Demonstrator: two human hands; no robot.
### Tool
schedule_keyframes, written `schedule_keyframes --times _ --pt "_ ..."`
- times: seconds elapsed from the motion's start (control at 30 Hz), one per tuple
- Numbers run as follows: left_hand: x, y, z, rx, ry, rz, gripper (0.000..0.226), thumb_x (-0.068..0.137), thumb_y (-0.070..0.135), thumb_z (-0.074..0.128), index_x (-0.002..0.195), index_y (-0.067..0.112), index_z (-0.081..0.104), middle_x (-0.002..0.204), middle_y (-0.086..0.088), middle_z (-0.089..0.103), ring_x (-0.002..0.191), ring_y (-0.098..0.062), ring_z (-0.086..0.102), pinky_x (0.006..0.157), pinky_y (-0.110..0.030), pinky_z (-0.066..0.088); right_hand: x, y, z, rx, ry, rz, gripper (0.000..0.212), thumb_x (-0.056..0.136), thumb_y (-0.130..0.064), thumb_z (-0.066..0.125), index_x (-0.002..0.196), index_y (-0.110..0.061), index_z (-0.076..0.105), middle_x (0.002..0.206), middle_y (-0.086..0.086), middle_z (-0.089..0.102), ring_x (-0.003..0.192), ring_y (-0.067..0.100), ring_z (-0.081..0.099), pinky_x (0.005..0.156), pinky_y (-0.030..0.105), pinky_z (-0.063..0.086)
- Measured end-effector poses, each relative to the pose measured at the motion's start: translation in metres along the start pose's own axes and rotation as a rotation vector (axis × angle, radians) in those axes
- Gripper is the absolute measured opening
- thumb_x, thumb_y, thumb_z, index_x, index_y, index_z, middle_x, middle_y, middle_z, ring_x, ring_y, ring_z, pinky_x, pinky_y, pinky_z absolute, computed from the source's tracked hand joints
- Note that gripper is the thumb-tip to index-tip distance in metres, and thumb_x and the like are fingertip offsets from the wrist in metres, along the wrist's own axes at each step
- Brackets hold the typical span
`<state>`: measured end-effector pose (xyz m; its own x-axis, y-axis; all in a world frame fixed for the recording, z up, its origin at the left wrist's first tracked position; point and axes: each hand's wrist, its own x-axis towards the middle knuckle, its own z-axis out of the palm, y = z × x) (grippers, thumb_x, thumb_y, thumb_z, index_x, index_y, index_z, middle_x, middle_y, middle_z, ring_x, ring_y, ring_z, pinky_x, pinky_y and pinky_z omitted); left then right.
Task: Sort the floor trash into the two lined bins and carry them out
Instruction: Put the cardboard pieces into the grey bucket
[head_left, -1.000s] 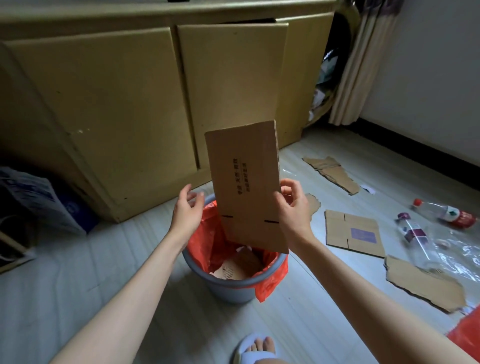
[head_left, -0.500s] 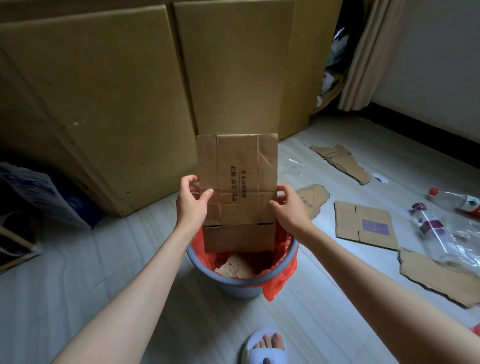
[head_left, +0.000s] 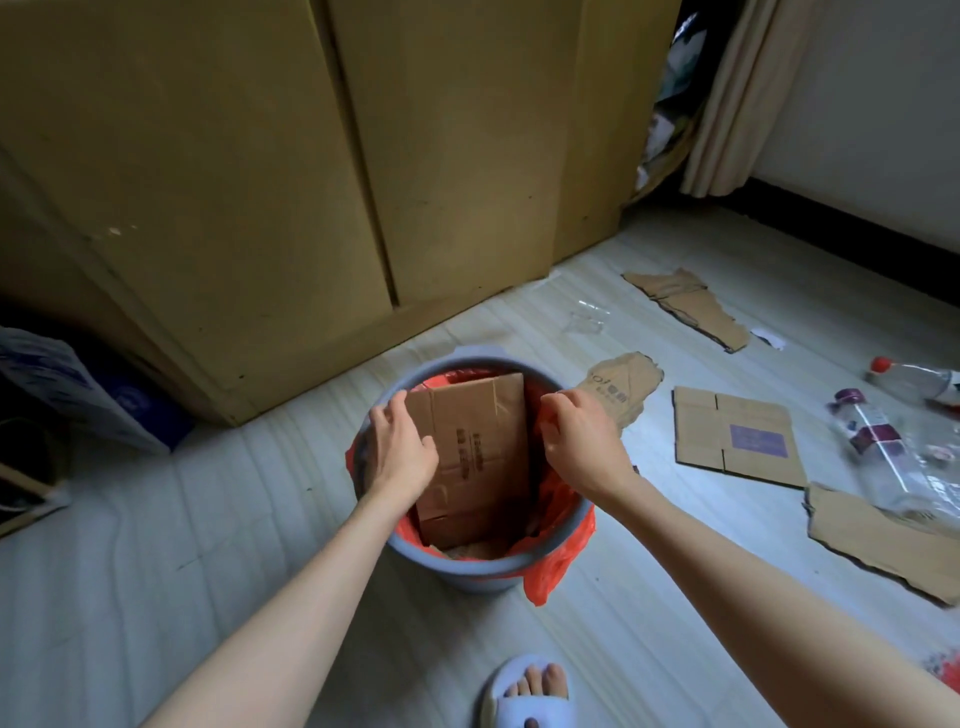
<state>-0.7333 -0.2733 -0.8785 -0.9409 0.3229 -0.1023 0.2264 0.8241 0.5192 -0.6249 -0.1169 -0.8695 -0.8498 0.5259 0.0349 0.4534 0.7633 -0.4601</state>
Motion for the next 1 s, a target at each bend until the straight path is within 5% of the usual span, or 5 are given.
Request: schedule_keyframes --times 0.17,0.37,0.73,0.87,1.0 --pt "0.023 0.018 0.010 0.115 0.093 0.269 0.073 0.087 0.021 0.061 0.147 0.023 0.019 0.153 -0.009 0.017 0.139 -0.029 0.022 0.110 -0.042 0.027 -0.006 0.018 0.006 -0.047 -0.091 0.105 0.061 0.087 -0.008 0.052 0.143 -0.013 0.028 0.143 0.008 0.034 0.128 0.029 0.037 0.093 0.039 0.042" --pt "0.045 0.028 0.031 0.459 -0.015 0.302 0.050 0.090 0.036 0.055 0.135 0.020 0.040 0.133 -0.006 0.041 0.126 -0.028 0.035 0.103 -0.043 0.028 -0.012 0.034 0.019 0.104 -0.152 0.172 0.080 0.082 0.004 0.044 0.151 -0.018 0.010 0.158 -0.004 0.010 0.110 0.030 0.053 0.069 0.034 0.046" --pt "0.069 0.047 -0.008 0.198 -0.366 0.212 0.010 0.088 0.023 0.057 0.078 0.022 0.057 0.094 -0.006 0.062 0.092 -0.024 0.056 0.072 -0.027 0.038 -0.012 0.038 0.025 0.089 -0.157 0.191 0.080 0.083 0.005 0.040 0.152 -0.019 0.007 0.159 -0.005 0.004 0.097 0.032 0.058 0.063 0.033 0.044" --pt "0.056 0.043 0.027 0.170 -0.520 0.198 0.012 0.086 0.026 0.061 0.093 0.019 0.068 0.097 -0.007 0.067 0.096 -0.023 0.061 0.073 -0.028 0.043 -0.011 0.038 0.028 0.072 -0.157 0.163 0.080 0.084 0.005 0.040 0.152 -0.021 0.007 0.159 -0.007 0.002 0.106 0.031 0.056 0.068 0.035 0.049" --pt "0.054 0.017 0.061 0.216 -0.451 0.099 0.031 0.089 0.036 0.054 0.120 0.031 0.059 0.126 -0.008 0.061 0.120 -0.029 0.053 0.099 -0.036 0.043 -0.009 0.037 0.031 0.079 -0.152 0.154 0.084 0.079 0.008 0.038 0.151 -0.023 0.008 0.158 -0.008 0.004 0.110 0.033 0.055 0.071 0.037 0.051"
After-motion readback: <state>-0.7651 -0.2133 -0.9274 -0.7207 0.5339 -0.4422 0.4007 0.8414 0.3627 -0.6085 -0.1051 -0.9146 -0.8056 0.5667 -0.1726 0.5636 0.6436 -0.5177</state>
